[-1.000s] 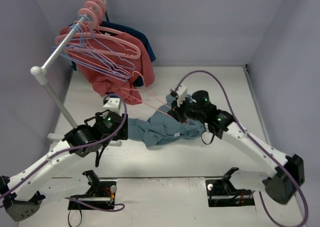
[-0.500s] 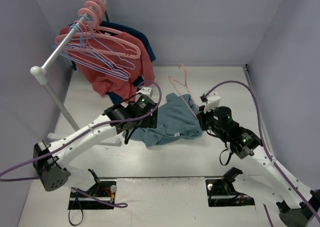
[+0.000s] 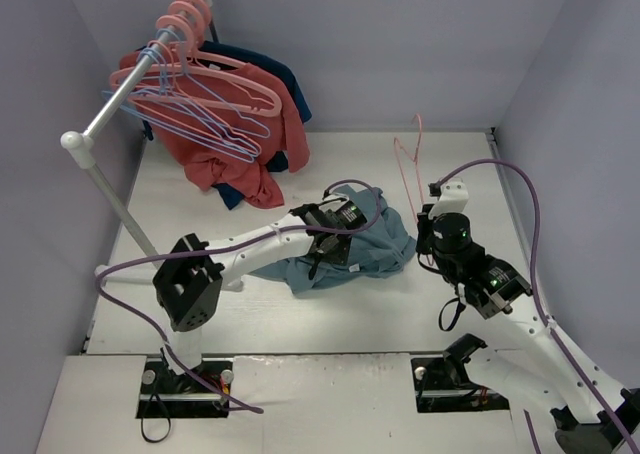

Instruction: Place the t-shirt on the hanger

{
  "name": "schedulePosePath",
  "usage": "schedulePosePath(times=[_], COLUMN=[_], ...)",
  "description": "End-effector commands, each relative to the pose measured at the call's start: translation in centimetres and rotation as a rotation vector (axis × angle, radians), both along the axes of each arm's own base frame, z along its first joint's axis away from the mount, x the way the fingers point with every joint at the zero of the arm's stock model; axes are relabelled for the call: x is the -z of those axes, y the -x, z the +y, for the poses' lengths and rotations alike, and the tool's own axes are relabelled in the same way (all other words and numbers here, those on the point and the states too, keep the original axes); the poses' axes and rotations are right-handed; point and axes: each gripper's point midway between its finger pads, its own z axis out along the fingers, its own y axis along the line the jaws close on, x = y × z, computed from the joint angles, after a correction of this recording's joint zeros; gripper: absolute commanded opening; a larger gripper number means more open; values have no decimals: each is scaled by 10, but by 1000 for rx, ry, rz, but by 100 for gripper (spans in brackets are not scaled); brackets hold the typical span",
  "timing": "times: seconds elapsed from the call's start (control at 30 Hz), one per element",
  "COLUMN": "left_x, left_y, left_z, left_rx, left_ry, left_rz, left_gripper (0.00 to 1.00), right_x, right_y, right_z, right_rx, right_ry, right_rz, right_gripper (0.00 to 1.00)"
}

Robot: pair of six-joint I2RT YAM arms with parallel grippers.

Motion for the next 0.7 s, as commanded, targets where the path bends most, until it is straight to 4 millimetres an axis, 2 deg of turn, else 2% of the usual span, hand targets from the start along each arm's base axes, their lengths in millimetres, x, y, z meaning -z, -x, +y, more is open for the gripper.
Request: schedulePosePath(times=[0.0, 0.13, 0.27, 0.5, 0.57, 0.6, 0.67], left_x=[-24, -9, 6, 4, 4, 3, -2], left_y=[-17, -15, -7, 4, 5, 5, 3], left_z=[2, 5, 10, 17, 18, 18, 18], left_rx=[-60, -91, -120, -149, -148, -146, -137], left_ry=[-14, -87, -136, -136, -137, -140, -144], left_rz=[-86, -57, -27, -23, -17, -19, -32], left_gripper=[62, 56, 43, 38, 23, 11, 1], right_x=[-28, -29, -33, -35, -35, -35, -37], right_y=[-9, -7, -5, 0, 2, 4, 5], right_z=[-5, -11, -5, 1, 4, 5, 5], right_rx=[55, 74, 30, -27, -51, -64, -75], right_ry=[-40, -35, -44, -54, -59, -60, -59], right_rz=[-89, -102, -104, -111, -110, -114, -120], right_gripper=[0, 0, 0, 0, 0, 0, 0])
